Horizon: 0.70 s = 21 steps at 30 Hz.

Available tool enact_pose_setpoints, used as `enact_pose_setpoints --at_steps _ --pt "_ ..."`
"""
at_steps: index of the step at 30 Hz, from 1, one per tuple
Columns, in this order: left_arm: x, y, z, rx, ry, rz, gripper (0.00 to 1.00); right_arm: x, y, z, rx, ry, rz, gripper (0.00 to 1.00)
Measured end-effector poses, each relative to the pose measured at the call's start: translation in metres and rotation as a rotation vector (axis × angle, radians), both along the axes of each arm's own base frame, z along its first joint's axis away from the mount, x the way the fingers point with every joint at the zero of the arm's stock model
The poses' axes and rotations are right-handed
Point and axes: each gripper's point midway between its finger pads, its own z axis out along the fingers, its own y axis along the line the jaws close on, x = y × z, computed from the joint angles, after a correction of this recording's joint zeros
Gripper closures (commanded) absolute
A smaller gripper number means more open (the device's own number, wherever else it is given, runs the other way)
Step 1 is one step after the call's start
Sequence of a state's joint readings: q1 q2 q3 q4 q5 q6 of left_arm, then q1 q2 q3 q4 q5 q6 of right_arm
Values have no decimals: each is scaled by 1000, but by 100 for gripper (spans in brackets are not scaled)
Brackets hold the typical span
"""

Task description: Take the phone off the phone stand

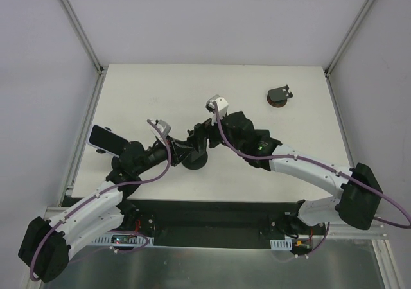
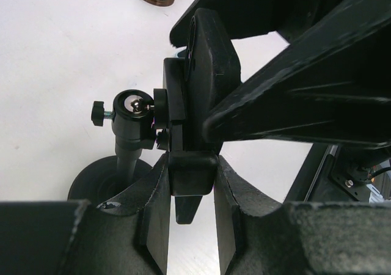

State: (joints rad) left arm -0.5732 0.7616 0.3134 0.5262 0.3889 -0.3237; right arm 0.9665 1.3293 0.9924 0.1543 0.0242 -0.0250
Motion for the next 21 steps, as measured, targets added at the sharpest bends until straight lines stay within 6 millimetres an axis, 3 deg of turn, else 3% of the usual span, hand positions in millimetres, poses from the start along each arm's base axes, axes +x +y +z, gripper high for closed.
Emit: enact_pose_setpoints --at_steps 6,8,9,10,12,13,21 --pt "-1 -2 0 3 2 -1 100 3 8 -19 -23 28 -32 3" --pt "0 -2 0 3 2 3 100 5 10 -19 -22 23 -40 9" --pt "0 -2 0 4 2 5 100 6 11 -19 -24 20 -45 16" --pt "1 -2 0 3 2 6 100 7 11 -19 -26 17 -49 41" --pt "2 -2 1 3 2 12 100 9 12 -16 -23 1 -53 75" --pt "2 -2 3 1 -3 16 100 9 12 -15 -27 -6 -55 98" --pt "-2 2 0 13 13 16 100 3 13 -16 -58 -40 3 99"
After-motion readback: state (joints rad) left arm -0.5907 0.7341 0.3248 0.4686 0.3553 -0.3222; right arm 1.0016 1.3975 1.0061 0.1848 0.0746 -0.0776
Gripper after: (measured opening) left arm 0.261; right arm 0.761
